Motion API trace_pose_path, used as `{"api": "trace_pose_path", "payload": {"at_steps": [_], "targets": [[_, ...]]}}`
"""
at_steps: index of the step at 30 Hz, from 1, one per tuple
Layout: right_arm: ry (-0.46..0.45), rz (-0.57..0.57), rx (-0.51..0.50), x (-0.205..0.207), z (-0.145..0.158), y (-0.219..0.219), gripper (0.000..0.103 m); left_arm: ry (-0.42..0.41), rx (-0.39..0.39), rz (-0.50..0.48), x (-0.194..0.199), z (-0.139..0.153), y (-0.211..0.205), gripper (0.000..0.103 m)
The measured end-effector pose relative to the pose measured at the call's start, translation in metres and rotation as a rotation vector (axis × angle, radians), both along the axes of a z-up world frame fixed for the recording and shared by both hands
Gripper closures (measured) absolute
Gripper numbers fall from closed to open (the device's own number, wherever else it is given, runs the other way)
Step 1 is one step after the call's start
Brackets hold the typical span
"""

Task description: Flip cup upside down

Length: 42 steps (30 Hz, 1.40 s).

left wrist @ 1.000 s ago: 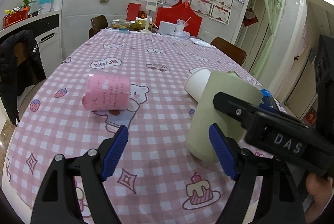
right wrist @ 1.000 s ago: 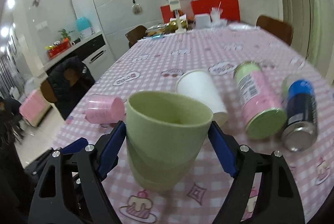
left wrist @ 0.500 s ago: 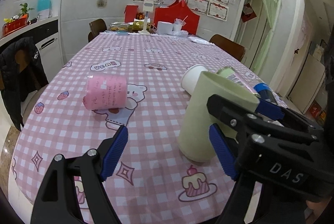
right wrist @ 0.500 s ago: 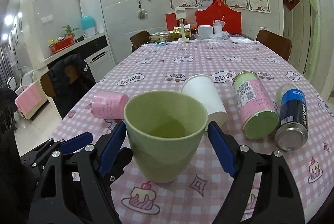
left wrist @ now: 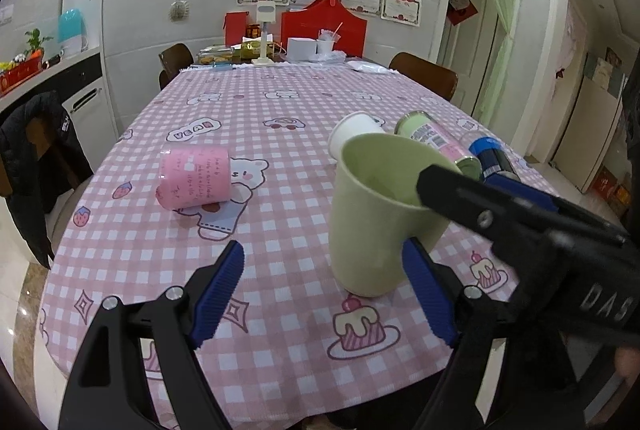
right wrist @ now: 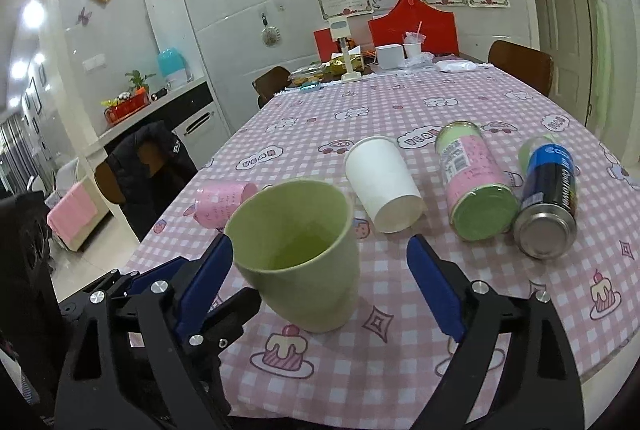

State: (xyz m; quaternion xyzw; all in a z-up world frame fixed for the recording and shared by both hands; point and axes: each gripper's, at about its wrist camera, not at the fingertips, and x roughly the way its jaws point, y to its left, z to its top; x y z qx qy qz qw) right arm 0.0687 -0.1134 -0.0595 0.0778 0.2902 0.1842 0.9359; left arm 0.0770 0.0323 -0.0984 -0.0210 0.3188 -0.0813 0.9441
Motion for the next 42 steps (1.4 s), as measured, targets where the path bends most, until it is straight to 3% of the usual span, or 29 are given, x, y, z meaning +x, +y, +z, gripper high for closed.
{"api": "trace_pose_path", "payload": {"at_steps": [7,11,16,27,42], "targets": [[-0.037,-0.049,-0.001,-0.011,0.007,-0.015,0.017,-0.015,-0.012,0.0,-0.009,0.009,0.0,0.023],[-0.083,-0.083,-0.014,-0.022,0.015,-0.022,0.011,-0.043,-0.029,0.005,-0.015,0.018,0.0,0.023],[-0.145,-0.119,-0.028,-0.037,0.024,-0.034,0.01,-0.082,-0.029,0.01,-0.023,0.028,-0.003,0.023],[-0.282,-0.198,-0.126,-0.065,0.033,-0.04,0.008,-0.22,-0.024,0.043,-0.048,0.055,-0.008,0.017],[-0.353,-0.212,-0.161,-0.078,0.033,-0.038,0.008,-0.384,0.032,0.059,-0.065,0.069,-0.015,0.015]]}}
